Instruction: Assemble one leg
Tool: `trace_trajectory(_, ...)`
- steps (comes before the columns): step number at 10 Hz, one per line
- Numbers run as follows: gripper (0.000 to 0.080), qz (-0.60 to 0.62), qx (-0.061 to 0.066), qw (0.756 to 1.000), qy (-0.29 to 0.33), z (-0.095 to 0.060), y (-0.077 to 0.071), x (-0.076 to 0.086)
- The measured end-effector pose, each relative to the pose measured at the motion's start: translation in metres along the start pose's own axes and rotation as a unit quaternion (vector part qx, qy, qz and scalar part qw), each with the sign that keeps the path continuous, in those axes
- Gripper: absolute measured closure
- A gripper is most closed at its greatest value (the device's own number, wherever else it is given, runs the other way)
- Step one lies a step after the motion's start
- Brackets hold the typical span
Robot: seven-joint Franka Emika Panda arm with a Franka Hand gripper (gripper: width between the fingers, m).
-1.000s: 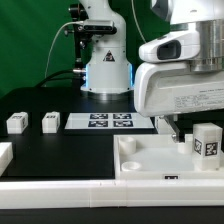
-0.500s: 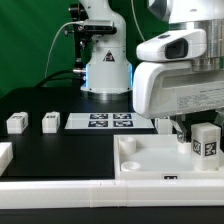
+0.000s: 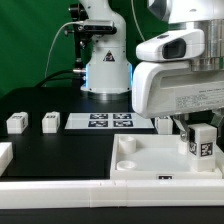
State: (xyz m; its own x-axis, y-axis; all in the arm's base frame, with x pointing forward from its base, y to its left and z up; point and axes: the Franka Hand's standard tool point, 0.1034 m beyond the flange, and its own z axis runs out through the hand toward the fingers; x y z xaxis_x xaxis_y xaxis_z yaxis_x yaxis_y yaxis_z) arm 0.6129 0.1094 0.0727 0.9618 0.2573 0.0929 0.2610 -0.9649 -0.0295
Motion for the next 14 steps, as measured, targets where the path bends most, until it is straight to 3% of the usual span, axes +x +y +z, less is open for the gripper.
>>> trace_trajectory(3, 0.0508, 0.182, 0.002, 0.983, 0.007, 0.0, -0.004, 0.001)
trace_trajectory(9, 0.0507, 0.49, 0.009, 0.872, 0.006, 0.0, -0.009, 0.002)
trace_trajectory(14, 0.0506, 0.717, 0.017, 0.696, 0.0, 0.0, -0.013, 0.003)
